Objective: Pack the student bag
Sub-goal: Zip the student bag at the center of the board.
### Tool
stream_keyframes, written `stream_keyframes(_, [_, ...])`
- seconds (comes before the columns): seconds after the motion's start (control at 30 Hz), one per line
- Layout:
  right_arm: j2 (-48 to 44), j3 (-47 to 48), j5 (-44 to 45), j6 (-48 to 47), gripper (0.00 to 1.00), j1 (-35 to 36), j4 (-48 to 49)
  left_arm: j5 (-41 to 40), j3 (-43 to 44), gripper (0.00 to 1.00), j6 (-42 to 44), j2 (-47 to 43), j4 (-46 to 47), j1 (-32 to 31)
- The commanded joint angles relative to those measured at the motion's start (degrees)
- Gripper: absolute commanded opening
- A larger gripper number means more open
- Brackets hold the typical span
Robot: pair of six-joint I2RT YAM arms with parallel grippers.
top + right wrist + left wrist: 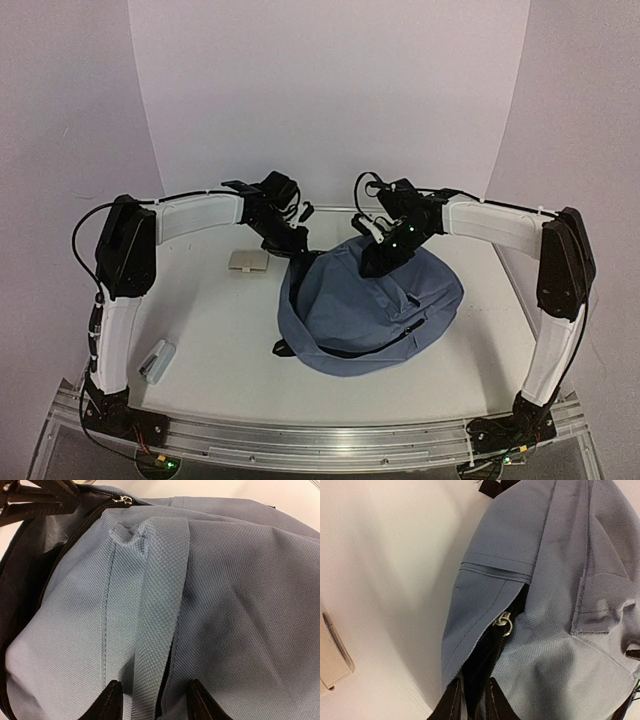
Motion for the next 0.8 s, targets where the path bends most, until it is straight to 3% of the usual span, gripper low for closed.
stream_keyframes(0.0, [2.16,0.01,1.41,0.24,0.44,-0.77,-0.50,-5.46,4.74,0.18,1.59,2.50,-0.99,-0.91])
stream_keyframes(0.63, [2.94,0.70,1.00,0.27,0.44,-0.82,-0.52,-9.35,11.91,0.29,5.39,9.06,-2.81,-3.07])
stream_keyframes(0.77, [3.05,0.63,1.53,0.13,0.44,-0.85,-0.52,-11.38,13.83,0.13,5.51,9.18,-5.23,-3.15])
